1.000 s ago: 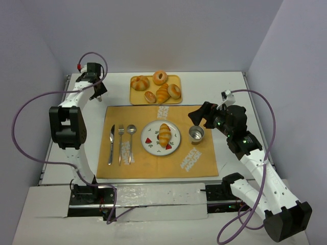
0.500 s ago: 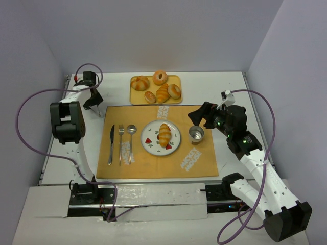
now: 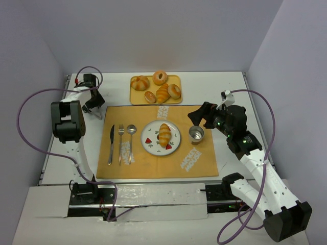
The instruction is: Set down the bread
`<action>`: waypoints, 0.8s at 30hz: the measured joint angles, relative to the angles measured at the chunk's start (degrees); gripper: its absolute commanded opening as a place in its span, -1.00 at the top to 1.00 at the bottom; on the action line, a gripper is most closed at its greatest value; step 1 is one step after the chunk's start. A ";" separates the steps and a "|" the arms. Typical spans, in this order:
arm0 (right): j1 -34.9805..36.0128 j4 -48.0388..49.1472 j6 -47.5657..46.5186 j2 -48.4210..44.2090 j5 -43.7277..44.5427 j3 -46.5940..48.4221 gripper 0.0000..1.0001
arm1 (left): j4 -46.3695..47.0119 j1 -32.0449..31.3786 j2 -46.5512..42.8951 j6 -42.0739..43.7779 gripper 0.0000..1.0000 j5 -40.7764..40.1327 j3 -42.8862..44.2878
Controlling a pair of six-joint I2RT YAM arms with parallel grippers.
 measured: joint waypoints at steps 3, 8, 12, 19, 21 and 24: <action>0.00 0.00 0.00 0.00 -0.09 0.00 -1.00 | -0.11 0.00 -0.11 0.02 -0.65 0.09 0.00; 0.00 0.00 0.00 0.00 -0.33 0.00 -1.00 | -1.05 0.00 -1.77 0.22 -0.68 0.70 0.02; 0.00 0.02 0.00 0.00 -0.33 0.00 -1.00 | -2.14 0.00 -5.66 0.59 -0.68 0.79 0.52; 0.00 0.00 0.00 0.00 -0.42 0.00 -1.00 | -4.04 -0.98 -15.63 0.98 -0.68 1.18 3.26; 0.00 0.00 0.00 0.00 -0.42 0.00 -1.00 | -4.72 -2.64 -19.56 1.14 -0.68 1.57 3.26; 0.00 -0.07 -0.02 0.00 -0.35 0.00 -1.00 | -5.35 -7.34 -25.77 1.36 -0.69 3.08 3.23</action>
